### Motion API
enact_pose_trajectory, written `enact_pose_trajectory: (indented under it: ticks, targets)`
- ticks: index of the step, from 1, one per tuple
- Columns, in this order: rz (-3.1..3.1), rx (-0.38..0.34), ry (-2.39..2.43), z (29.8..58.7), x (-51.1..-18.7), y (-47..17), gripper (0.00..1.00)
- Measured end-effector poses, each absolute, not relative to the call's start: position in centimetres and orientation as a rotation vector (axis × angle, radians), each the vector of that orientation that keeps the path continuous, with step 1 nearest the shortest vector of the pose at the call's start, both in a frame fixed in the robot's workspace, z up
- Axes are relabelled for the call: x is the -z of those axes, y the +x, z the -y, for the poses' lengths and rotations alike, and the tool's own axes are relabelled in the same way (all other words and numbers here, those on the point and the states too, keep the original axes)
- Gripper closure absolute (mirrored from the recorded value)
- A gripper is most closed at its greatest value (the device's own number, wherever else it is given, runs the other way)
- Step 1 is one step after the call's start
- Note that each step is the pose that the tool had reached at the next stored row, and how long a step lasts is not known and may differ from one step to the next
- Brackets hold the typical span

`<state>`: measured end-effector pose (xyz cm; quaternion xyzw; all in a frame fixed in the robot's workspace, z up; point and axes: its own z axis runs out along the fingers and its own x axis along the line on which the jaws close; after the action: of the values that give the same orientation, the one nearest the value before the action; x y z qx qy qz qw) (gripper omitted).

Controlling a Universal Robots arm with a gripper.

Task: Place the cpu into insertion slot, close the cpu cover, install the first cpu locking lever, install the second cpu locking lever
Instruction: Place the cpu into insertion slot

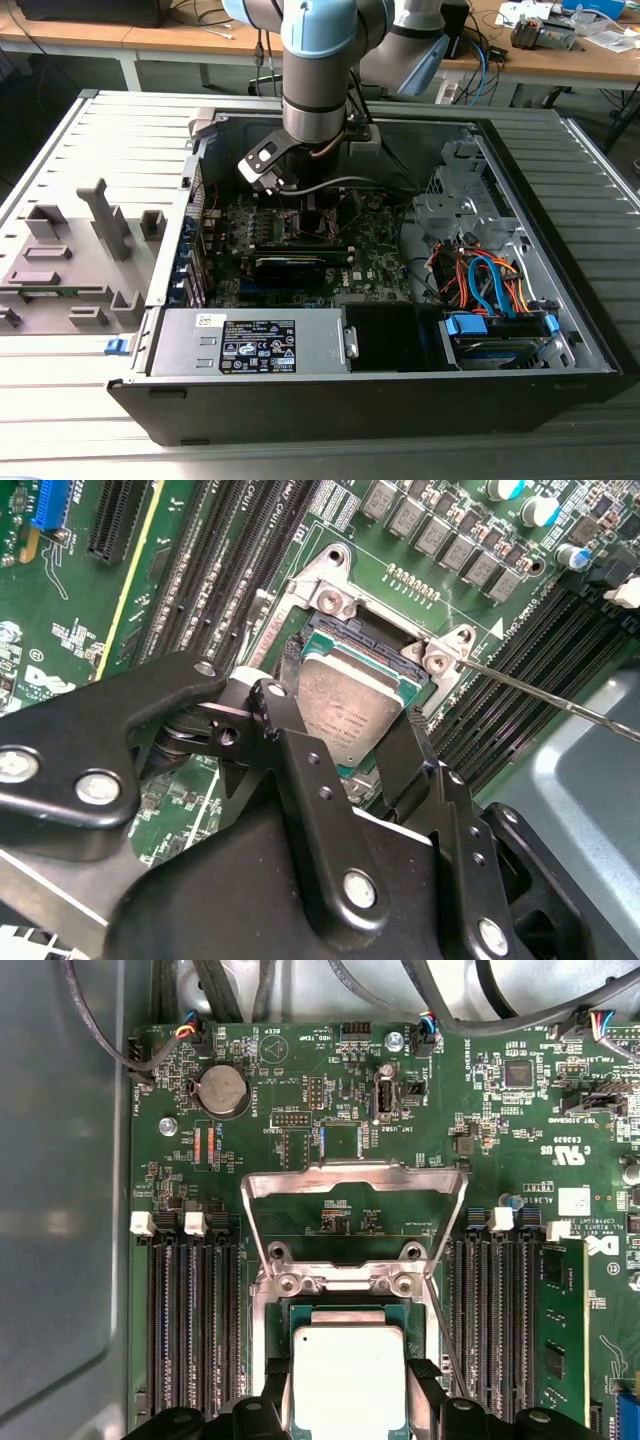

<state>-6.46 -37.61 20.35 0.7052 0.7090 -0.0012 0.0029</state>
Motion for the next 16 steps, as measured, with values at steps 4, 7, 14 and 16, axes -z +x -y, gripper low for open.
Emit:
enact_pose_trajectory:
  ticks: [4,7,14,16]
  targets:
    - [-2.223,0.004,2.211,37.52,-20.27,-6.46,0.46]
    - [-2.223,0.004,2.211,37.49,-20.19,-6.47,0.46]
    - [-2.223,0.004,2.211,37.47,-20.13,-6.47,0.46]
    - [-2.223,0.004,2.211,37.47,-20.12,-6.47,0.46]
